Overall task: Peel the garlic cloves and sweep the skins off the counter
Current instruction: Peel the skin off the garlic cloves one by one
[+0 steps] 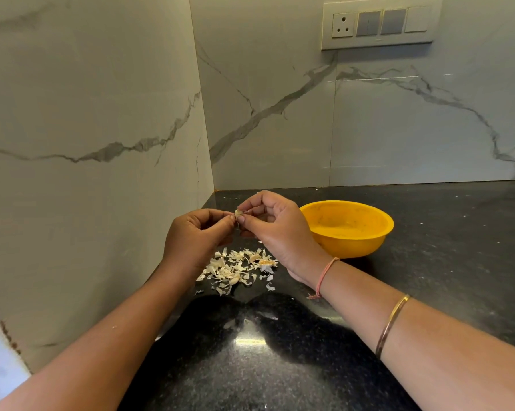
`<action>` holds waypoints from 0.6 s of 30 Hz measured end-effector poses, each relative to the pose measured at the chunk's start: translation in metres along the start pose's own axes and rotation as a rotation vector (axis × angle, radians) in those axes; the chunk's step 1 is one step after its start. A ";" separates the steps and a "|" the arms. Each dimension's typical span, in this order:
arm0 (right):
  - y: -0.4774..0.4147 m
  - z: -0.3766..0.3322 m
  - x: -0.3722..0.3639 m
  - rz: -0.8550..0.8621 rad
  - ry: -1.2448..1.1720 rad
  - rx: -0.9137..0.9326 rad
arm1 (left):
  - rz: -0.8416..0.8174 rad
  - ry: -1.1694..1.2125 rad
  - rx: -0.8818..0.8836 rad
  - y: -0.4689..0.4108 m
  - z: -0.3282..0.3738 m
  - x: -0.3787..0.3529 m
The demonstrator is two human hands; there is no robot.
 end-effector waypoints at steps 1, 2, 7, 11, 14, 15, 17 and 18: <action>0.000 -0.001 0.001 0.011 0.026 0.016 | -0.002 0.017 0.006 0.000 0.000 0.000; -0.001 -0.002 0.001 0.022 0.056 0.033 | -0.002 0.034 0.010 0.000 -0.001 0.000; -0.002 -0.002 0.000 0.038 0.145 0.068 | -0.013 0.022 0.022 -0.001 -0.004 0.001; -0.001 -0.002 -0.001 0.030 0.156 0.077 | -0.001 0.008 0.019 -0.001 -0.004 0.001; -0.001 -0.003 -0.003 0.017 0.142 0.076 | 0.007 0.003 0.010 -0.002 -0.003 0.002; -0.001 -0.003 -0.003 0.016 0.136 0.074 | 0.009 0.003 0.010 -0.002 -0.004 0.002; -0.001 -0.002 -0.003 0.018 0.107 0.062 | 0.014 0.009 0.015 -0.002 -0.004 0.002; -0.001 -0.001 -0.003 0.018 0.081 0.043 | 0.016 0.011 0.017 -0.002 -0.004 0.002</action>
Point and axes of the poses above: each hand's wrist, its own y-axis away from the middle knuckle, its own x-axis out of the back of the hand, z = x × y, the point moved 7 cm from there along -y, towards the middle knuckle, and after that the axes turned 14 degrees about y, right-handed, at the moved point
